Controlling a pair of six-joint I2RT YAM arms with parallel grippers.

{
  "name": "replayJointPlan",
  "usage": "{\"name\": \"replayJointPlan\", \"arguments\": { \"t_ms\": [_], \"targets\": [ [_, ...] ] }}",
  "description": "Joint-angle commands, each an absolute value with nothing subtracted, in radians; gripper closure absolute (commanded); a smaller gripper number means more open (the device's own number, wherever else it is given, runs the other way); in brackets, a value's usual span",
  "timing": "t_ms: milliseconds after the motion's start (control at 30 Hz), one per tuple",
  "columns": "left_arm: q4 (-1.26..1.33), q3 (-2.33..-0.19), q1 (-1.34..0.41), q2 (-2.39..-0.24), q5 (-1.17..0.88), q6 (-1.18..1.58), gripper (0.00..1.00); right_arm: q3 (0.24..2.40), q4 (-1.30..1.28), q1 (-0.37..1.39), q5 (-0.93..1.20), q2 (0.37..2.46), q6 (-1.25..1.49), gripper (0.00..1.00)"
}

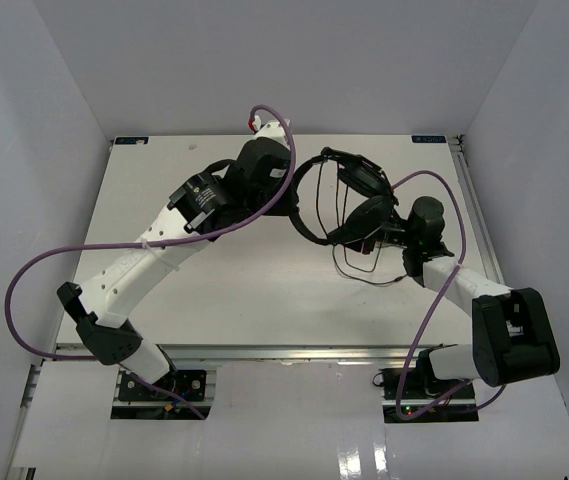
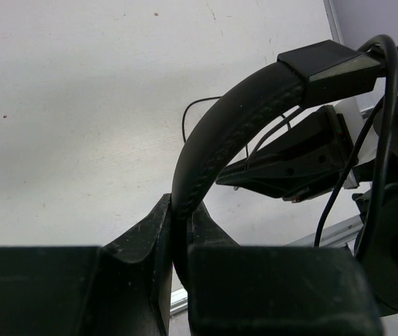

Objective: Wrap the headphones

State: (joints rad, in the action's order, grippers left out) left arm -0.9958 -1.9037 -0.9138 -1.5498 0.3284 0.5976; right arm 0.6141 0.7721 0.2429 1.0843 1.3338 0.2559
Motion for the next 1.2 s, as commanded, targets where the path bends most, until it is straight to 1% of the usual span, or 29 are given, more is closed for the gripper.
{"name": "replayJointPlan", "arguments": {
  "t_ms": [0,333,500,667,933,1033,1167],
  "targets": [
    [-0.974,-1.975,-0.919,-1.542,0.389,0.641,1.00,0.595,0.907,0.253,1.116,1.371,0.329,0.86],
    [-0.934,-1.954,-0.919,-1.545,0.403,0.692,1.00,0.580,1.132,0.256,1.146,1.457,0.487,0.81],
    [-0.927,-1.954,-0.919,-1.550,0.406,0.707,1.00,0.566,1.172,0.272,1.152,1.480,0.501,0.80],
    [-0.943,-1.982,-0.919,-1.557,0.454,0.723,1.00,0.548,1.172,0.304,1.163,1.493,0.477,0.79],
    [-0.968,-1.984,-0.918,-1.547,0.534,0.736,1.00,0.523,1.156,0.313,1.188,1.446,0.461,0.79],
    [-0.972,-1.988,-0.912,-1.547,0.549,0.734,1.00,0.518,1.112,0.321,1.196,1.419,0.429,0.79],
    [-0.963,-1.993,-0.897,-1.548,0.541,0.739,1.00,0.518,0.983,0.336,1.213,1.362,0.339,0.79]
  ]
}}
